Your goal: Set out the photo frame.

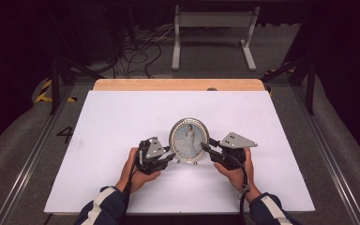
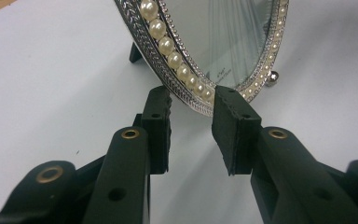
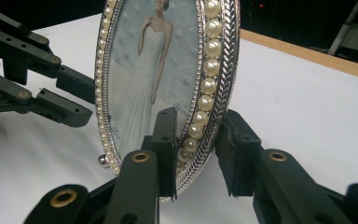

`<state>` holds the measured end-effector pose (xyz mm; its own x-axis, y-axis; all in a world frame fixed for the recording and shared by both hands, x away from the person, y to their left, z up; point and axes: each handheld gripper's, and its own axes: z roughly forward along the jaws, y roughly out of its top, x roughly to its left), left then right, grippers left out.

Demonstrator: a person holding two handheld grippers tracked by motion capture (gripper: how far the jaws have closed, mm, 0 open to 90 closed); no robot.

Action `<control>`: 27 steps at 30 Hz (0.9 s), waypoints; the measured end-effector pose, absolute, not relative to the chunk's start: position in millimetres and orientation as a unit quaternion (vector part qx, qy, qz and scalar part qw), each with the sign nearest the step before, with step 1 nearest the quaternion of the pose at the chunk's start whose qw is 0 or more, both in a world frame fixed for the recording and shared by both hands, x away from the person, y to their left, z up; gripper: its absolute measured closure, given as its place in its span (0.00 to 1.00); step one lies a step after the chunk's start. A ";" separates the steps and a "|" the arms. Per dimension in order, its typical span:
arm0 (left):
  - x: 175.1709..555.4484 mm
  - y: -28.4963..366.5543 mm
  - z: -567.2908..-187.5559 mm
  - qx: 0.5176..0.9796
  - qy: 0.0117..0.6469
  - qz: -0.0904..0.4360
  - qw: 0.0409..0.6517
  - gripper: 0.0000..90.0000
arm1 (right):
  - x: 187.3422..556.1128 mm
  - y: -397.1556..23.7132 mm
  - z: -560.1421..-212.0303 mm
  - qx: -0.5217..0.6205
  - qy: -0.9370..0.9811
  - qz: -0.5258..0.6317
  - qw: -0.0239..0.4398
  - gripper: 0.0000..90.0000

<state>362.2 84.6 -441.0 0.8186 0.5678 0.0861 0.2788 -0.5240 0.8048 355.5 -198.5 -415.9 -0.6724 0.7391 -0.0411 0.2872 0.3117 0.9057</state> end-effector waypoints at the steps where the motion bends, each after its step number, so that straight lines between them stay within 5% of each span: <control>1: 361.3 85.6 -440.5 0.856 0.248 0.172 0.420 0.73 | 355.0 -198.6 -415.5 0.332 0.775 0.484 0.234 0.77; 15: 352.6 102.2 -431.9 0.859 0.240 0.188 0.411 0.69 | 346.0 -202.2 -409.1 0.311 0.784 0.463 0.273 0.76; 27: 344.5 122.2 -431.8 0.859 0.233 0.203 0.407 0.53 | 335.7 -215.7 -410.3 0.300 0.796 0.446 0.277 0.70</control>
<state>344.5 122.2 -431.8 0.8086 0.5664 0.1591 0.2356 -0.5596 0.7946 335.7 -215.7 -410.3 -0.6663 0.7254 -0.1727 0.2316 0.4214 0.8768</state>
